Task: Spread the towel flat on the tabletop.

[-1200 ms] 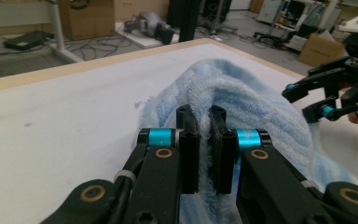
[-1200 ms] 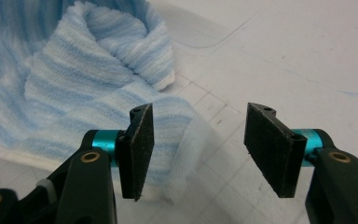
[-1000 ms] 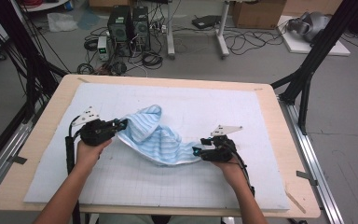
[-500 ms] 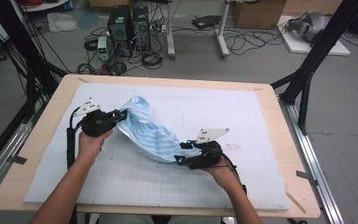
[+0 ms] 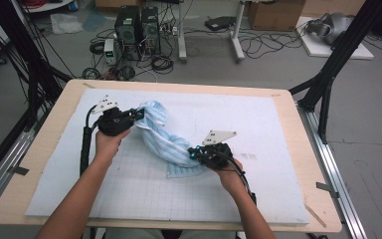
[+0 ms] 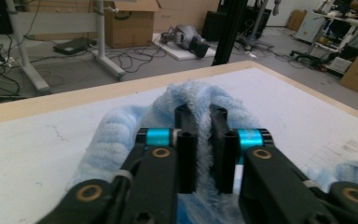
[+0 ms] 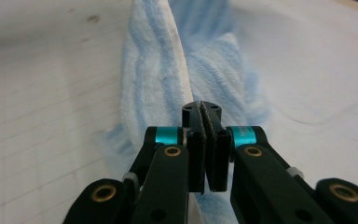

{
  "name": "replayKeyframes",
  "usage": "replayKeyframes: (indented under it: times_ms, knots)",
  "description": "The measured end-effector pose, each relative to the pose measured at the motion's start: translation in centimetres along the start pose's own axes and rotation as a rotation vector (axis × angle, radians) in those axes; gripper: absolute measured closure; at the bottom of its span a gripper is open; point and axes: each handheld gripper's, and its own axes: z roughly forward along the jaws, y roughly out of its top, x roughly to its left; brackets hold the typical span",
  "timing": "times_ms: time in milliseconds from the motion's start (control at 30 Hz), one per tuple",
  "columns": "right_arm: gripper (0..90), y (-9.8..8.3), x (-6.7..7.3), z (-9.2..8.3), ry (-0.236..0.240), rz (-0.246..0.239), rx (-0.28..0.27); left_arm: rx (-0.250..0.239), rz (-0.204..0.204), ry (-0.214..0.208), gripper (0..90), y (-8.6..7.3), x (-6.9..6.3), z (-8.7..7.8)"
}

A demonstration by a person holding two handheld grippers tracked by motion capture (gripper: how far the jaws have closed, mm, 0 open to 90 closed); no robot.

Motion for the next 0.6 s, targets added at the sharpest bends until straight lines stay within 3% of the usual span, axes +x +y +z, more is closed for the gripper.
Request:
replayKeyframes:
  times_ms: [67,133,267,367,500,533,600]
  knots:
    - [88.7,-0.2,-1.0,-0.4,-0.058,0.054,-0.02,-0.013,-0.007,0.008,56.8,0.0,0.0,0.1]
    - [88.7,-0.5,-2.1,-0.7,-0.12,0.109,-0.023,-0.019,0.001,0.012,51.6,0.1,-0.2,0.0]
    - [88.7,-1.2,-4.2,-1.1,-0.233,0.183,-0.002,-0.006,0.032,0.016,48.4,0.2,-0.4,-0.6]
    - [88.7,-1.8,-5.6,-1.7,-0.324,0.233,0.026,-0.008,0.027,0.024,47.7,-0.1,-0.2,-1.1]
    - [88.6,-2.9,-6.9,-2.6,-0.359,0.282,0.079,0.0,0.025,0.033,47.7,-0.8,0.2,-1.9]
    - [87.6,-3.0,-7.0,-2.9,-0.347,0.288,0.075,-0.002,0.019,0.034,47.7,-1.1,0.3,-2.1]
    - [77.0,-2.9,-7.0,-3.6,-0.328,0.287,0.024,-0.007,0.009,0.035,47.6,-1.6,0.5,-2.6]
